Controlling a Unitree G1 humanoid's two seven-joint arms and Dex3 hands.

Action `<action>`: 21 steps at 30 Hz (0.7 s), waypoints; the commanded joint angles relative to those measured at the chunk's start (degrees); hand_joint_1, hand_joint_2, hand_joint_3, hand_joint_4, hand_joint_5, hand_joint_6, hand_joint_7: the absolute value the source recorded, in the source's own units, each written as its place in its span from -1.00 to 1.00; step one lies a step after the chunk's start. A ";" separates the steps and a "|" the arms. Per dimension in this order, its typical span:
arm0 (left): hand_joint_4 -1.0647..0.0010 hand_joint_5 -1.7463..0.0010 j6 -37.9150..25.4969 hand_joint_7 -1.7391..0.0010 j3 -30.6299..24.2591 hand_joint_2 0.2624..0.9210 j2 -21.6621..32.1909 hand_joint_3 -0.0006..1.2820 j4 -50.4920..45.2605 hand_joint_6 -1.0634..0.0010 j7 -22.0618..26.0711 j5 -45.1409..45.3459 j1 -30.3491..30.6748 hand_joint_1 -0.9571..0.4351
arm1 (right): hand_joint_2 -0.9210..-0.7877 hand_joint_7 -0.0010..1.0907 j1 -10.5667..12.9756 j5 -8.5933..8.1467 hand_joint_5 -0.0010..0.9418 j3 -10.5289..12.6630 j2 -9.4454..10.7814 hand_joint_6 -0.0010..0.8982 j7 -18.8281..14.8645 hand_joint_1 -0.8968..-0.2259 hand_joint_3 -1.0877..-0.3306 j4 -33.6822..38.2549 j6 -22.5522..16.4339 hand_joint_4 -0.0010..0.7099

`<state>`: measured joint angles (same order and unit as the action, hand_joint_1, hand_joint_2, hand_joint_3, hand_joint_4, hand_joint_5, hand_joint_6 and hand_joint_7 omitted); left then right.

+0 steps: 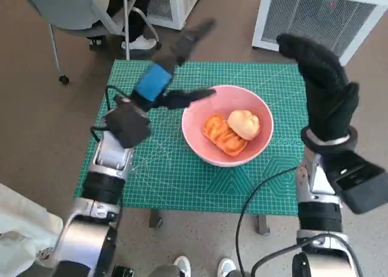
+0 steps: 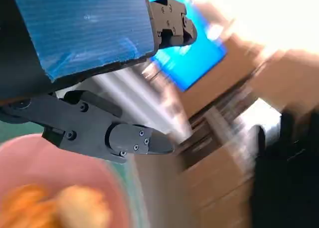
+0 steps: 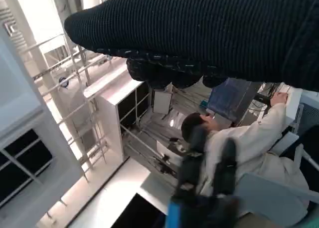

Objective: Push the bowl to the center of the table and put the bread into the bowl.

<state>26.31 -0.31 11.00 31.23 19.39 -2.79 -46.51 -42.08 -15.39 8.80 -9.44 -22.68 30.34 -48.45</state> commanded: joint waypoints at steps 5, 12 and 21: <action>0.55 0.96 5.73 0.63 -2.86 1.00 -4.92 -0.60 -7.02 0.68 -3.95 -4.31 4.43 -0.10 | -1.00 0.33 -0.53 1.44 -0.98 -0.05 0.05 -1.00 3.06 -0.07 -0.14 -3.25 4.18 -0.10; 0.55 0.98 8.96 0.56 -3.64 1.00 -5.89 -0.58 -8.87 0.73 -4.39 -5.51 6.55 -0.05 | -1.00 0.32 -1.21 3.33 -0.99 -0.32 0.78 -1.00 5.78 -0.06 -0.13 -5.08 5.78 -0.10; 0.55 0.99 10.53 0.55 -3.56 1.00 -5.34 -0.53 -9.34 0.77 -3.01 -6.25 6.89 -0.06 | -1.00 0.28 -2.90 6.61 -0.98 -0.83 1.11 -1.00 8.51 -0.11 -0.15 -4.44 5.73 -0.09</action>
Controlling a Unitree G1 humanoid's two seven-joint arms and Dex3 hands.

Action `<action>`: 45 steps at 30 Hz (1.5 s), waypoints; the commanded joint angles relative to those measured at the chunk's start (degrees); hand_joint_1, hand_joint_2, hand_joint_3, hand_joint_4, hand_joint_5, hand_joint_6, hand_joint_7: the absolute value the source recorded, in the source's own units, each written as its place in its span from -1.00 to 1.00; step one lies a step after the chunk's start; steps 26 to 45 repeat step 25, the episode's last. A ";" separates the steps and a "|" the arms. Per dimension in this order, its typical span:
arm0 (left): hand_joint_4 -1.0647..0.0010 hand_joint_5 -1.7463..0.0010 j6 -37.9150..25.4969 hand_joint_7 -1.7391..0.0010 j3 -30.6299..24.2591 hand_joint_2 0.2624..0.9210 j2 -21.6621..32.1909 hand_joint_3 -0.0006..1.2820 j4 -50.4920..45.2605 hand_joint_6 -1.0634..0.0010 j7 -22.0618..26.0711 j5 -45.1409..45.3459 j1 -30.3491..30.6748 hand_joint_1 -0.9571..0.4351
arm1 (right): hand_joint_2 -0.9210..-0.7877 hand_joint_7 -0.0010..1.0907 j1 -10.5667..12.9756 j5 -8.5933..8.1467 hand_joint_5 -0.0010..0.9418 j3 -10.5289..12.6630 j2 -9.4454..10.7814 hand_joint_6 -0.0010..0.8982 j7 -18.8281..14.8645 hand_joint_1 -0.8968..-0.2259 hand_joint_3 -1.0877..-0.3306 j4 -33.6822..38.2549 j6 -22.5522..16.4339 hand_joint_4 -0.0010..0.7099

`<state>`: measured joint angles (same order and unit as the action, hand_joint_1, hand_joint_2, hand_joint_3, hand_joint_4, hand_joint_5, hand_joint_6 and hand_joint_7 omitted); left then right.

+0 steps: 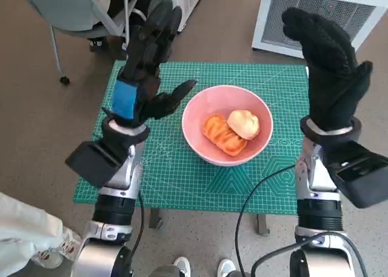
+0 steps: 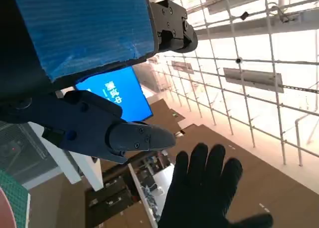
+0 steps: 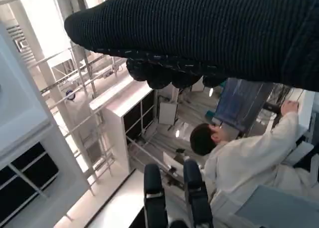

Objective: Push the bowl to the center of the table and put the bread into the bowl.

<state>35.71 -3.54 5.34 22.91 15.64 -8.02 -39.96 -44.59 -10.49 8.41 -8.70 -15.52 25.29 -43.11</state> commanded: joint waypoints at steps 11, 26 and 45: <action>0.55 0.99 2.31 0.54 -0.11 1.00 0.83 -0.52 -0.72 0.77 1.16 -0.69 0.09 -0.06 | -1.00 0.26 -1.21 4.16 -0.98 -0.78 -0.30 -1.00 2.58 -0.12 -0.15 1.99 -0.94 -0.09; 0.55 0.99 2.65 0.54 -0.19 1.00 0.81 -0.53 -0.55 0.78 1.81 -1.45 0.18 -0.08 | -1.00 0.26 -1.64 3.38 -0.98 -0.88 -0.47 -0.98 1.86 -0.13 -0.15 3.12 -1.08 -0.06; 0.55 0.99 2.65 0.54 -0.19 1.00 0.81 -0.53 -0.55 0.78 1.81 -1.45 0.18 -0.08 | -1.00 0.26 -1.64 3.38 -0.98 -0.88 -0.47 -0.98 1.86 -0.13 -0.15 3.12 -1.08 -0.06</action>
